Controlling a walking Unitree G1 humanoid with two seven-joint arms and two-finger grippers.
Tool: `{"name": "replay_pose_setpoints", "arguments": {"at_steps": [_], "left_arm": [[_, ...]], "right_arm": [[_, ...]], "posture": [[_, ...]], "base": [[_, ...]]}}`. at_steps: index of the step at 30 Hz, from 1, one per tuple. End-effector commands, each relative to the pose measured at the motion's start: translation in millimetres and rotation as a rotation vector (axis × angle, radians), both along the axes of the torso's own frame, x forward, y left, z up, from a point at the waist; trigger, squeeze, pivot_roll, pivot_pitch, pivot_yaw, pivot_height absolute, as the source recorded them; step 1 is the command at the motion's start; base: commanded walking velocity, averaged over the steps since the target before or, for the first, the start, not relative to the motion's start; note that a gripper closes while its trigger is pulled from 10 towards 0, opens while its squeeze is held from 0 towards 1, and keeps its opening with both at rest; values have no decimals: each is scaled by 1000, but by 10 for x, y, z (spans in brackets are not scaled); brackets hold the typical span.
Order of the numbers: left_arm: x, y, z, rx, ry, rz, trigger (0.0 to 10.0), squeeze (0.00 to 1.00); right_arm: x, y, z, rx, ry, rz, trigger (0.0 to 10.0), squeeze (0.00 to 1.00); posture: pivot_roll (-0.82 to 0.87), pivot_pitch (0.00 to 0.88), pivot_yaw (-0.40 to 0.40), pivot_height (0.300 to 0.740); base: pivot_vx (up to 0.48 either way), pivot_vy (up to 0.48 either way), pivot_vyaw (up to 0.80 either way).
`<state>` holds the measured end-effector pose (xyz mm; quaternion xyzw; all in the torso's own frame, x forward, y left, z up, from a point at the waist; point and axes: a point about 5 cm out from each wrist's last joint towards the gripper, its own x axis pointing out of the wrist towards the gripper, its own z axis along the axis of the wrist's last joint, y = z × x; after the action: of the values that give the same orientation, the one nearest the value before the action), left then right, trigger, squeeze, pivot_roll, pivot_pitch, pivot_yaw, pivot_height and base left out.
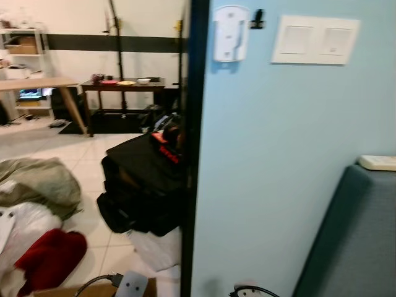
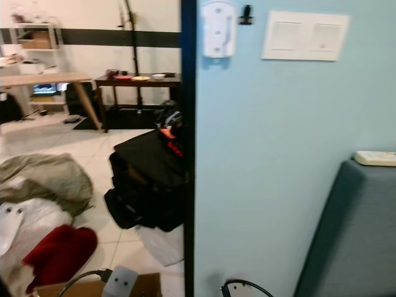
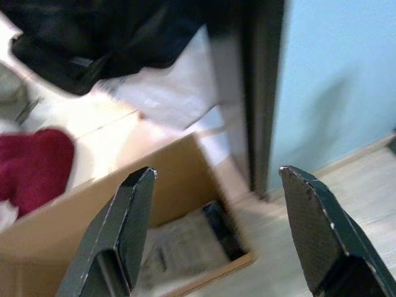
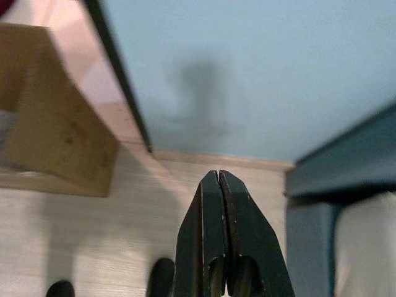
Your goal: Clean up the room
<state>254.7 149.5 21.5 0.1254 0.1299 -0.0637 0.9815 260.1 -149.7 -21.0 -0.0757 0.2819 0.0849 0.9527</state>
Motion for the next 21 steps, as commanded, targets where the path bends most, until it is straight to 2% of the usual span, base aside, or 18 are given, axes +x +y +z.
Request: {"name": "replay_pose_setpoints", "arguments": {"at_steps": [1,15,21], "left_arm": [[-3,-18,-18,3,17,-10,10000,0],[-43,-26,-53,-3,27,-10,10000,0],[-7,-43,-14,-18,9,0,10000,0]], "right_arm": [[-21,-18,-24,8,18,-21,10000,0],[11,-47,7,5,8,-31,10000,0],[18,-53,16,4,6,-31,10000,0]], "posture": [[47,51,-23,740],[41,57,-25,740],[39,60,-29,740]], "base": [[0,0,-800],[0,0,-800],[0,0,-800]]}}
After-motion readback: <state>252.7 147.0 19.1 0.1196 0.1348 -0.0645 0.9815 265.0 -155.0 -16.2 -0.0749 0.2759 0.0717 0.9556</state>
